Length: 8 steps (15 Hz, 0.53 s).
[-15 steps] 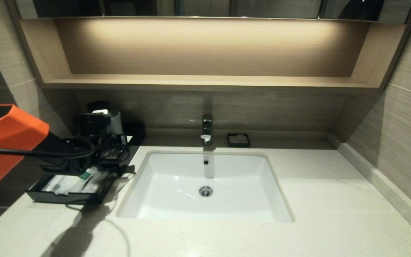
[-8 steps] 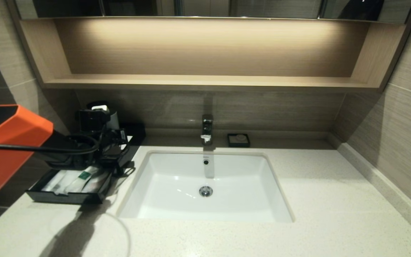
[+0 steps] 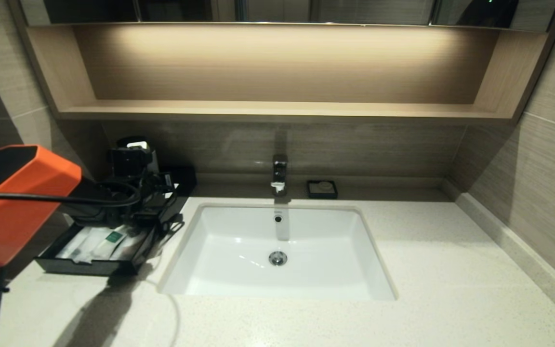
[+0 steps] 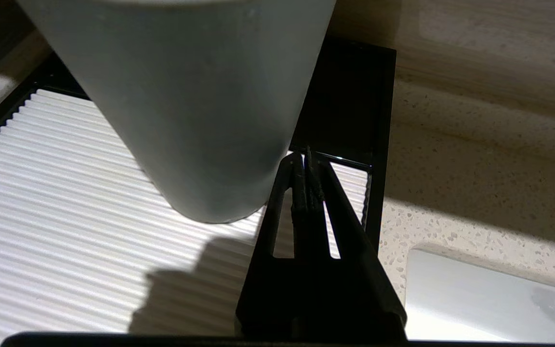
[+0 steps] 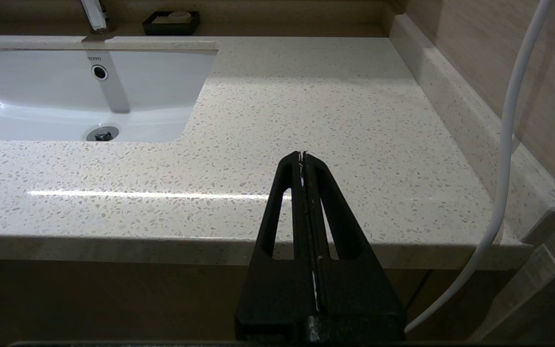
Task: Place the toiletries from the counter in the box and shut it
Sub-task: Place the cup on the storage box
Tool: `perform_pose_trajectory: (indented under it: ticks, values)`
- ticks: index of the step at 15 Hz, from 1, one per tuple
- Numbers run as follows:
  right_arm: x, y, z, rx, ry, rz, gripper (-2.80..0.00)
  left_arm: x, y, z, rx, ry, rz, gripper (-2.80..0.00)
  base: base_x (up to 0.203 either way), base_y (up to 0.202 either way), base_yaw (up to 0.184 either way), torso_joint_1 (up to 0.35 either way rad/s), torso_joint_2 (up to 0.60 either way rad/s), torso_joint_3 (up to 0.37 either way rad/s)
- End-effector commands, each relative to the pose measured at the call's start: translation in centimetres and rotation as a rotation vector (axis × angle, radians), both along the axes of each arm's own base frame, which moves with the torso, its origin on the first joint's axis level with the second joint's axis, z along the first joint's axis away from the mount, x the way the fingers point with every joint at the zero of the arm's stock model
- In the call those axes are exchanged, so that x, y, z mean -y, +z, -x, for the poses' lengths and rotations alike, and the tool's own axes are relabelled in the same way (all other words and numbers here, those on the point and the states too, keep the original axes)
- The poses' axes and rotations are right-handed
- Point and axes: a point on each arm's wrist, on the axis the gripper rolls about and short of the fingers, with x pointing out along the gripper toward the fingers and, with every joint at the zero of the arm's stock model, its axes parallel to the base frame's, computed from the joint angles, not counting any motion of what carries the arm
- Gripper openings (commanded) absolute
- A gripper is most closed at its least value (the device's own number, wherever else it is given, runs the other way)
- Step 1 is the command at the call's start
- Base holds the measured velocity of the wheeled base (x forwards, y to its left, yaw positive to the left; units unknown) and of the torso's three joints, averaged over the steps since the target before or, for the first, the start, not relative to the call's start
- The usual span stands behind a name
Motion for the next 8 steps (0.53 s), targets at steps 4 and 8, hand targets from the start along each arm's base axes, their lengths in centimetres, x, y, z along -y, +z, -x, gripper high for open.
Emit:
perform_pose_trajectory:
  ticks: [4, 8]
  values:
    - [0.0, 0.0, 0.0, -0.001, 0.0, 0.0, -2.8, 0.1, 2.8, 2.8, 0.027, -0.002, 0.004, -2.8, 0.0, 0.0, 0.0, 0.0, 0.0, 0.0]
    - [0.0, 0.0, 0.0, 0.0, 0.0, 0.0, -2.8, 0.1, 3.3, 6.0, -0.015, -0.004, -0.006, -2.8, 0.0, 0.0, 0.0, 0.0, 0.0, 0.0]
